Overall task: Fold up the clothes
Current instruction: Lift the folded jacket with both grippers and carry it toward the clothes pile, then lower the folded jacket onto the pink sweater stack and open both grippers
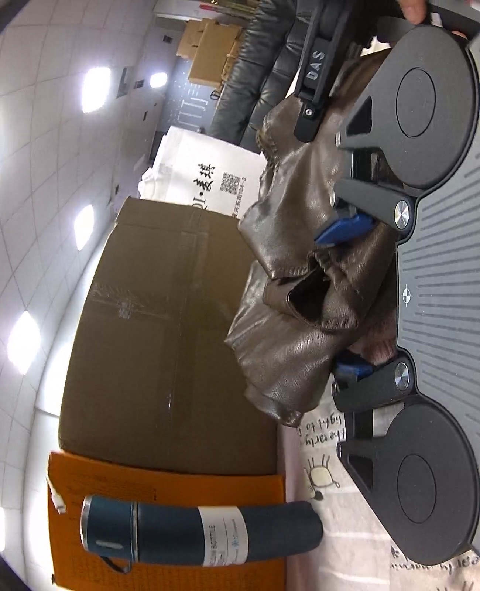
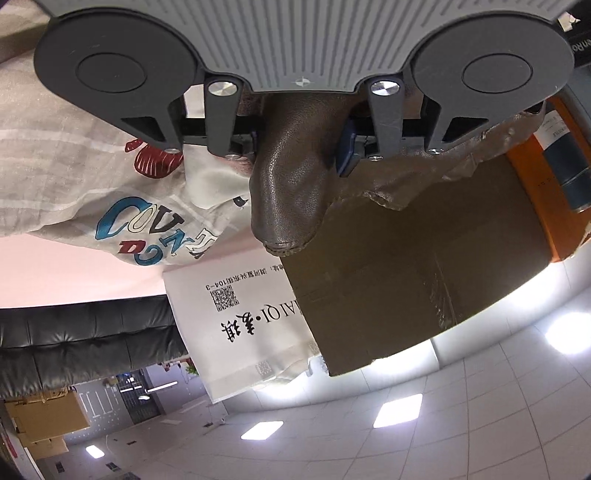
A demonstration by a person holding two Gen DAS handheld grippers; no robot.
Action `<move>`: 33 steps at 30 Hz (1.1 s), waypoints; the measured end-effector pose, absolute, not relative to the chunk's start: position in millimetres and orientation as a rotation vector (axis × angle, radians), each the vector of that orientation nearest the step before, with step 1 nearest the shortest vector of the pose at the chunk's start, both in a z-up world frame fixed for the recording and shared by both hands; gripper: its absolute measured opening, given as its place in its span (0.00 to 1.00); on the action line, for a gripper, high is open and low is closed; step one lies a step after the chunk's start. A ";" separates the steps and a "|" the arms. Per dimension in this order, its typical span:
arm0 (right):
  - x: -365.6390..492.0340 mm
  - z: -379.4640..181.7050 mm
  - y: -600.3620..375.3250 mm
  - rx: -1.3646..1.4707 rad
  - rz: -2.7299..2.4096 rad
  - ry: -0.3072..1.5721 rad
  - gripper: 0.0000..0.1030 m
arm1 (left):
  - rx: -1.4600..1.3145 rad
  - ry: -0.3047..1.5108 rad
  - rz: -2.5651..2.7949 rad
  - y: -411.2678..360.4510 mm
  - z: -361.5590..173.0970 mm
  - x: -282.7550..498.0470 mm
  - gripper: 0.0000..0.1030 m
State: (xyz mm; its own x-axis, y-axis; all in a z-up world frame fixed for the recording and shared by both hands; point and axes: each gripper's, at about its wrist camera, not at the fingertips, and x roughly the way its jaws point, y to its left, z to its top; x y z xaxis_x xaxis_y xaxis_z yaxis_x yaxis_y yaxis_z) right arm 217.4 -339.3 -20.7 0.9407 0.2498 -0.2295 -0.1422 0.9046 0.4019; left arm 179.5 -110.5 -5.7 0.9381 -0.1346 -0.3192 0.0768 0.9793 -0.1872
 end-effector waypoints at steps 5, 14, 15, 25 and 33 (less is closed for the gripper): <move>190.4 -13.3 -350.9 0.451 0.194 0.154 0.87 | -0.161 0.332 -0.065 -95.5 0.4 159.6 0.91; 126.5 10.1 -362.2 0.540 0.084 -0.037 1.00 | -0.095 0.246 0.011 -63.3 33.2 106.2 1.00; 117.8 14.8 -359.0 0.536 0.094 -0.037 1.00 | -0.100 0.237 0.017 -59.6 37.3 99.6 1.00; 34.8 89.3 -303.2 0.400 0.240 -0.044 1.00 | -0.093 0.140 -0.008 -21.2 72.6 35.3 1.00; 12.9 64.0 -239.9 0.251 0.216 0.153 1.00 | -0.038 0.224 -0.047 12.1 53.7 15.9 1.00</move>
State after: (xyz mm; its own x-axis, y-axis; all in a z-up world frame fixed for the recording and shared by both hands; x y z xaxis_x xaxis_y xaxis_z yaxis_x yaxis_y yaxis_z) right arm 12.9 -239.9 64.0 0.9654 0.2300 -0.1226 -0.1921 0.9457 0.2622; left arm 15.9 12.1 53.7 0.9740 -0.0507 -0.2206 0.0422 0.9982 -0.0432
